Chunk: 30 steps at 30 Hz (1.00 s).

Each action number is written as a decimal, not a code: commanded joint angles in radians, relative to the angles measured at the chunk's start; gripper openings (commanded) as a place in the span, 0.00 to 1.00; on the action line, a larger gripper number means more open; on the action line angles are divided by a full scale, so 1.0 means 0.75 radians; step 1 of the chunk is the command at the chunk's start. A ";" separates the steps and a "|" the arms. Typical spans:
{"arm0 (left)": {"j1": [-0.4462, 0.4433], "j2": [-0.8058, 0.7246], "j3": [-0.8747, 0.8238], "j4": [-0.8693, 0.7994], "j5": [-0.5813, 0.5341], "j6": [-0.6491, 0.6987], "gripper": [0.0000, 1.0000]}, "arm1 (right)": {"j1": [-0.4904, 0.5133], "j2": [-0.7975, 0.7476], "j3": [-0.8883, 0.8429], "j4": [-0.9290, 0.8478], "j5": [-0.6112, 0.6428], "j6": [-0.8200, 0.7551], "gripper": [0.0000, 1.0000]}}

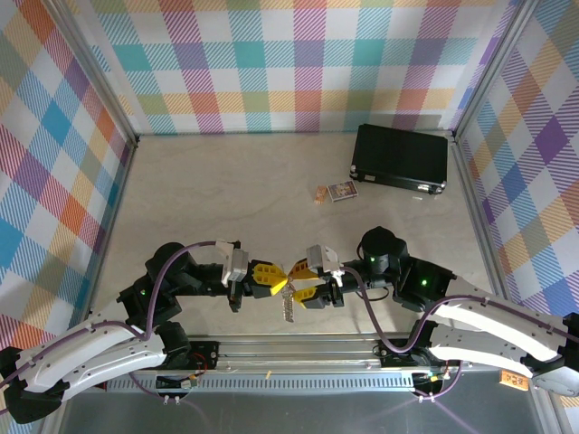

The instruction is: Put the keys on the keyring

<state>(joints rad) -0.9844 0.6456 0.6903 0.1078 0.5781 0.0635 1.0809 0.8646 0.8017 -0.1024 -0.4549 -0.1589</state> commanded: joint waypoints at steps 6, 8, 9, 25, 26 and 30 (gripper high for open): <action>0.000 -0.014 -0.002 0.063 -0.018 -0.013 0.00 | 0.005 -0.017 -0.025 0.067 0.038 0.024 0.26; -0.002 -0.016 -0.004 0.057 -0.020 -0.009 0.00 | 0.005 -0.025 -0.027 0.067 0.046 0.022 0.21; -0.001 -0.019 -0.004 0.055 -0.023 -0.008 0.00 | 0.005 -0.029 -0.029 0.066 0.048 0.020 0.18; -0.001 -0.014 -0.019 -0.027 -0.090 0.035 0.00 | 0.006 -0.076 -0.018 0.017 0.113 -0.034 0.01; -0.001 -0.014 -0.018 -0.028 -0.092 0.034 0.00 | 0.005 -0.075 -0.017 0.017 0.114 -0.036 0.01; -0.001 -0.009 -0.019 -0.039 -0.094 0.038 0.00 | 0.007 -0.076 -0.016 0.009 0.120 -0.040 0.00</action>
<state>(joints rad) -0.9844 0.6456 0.6792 0.0711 0.5144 0.0746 1.0809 0.8196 0.7887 -0.0986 -0.3710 -0.1722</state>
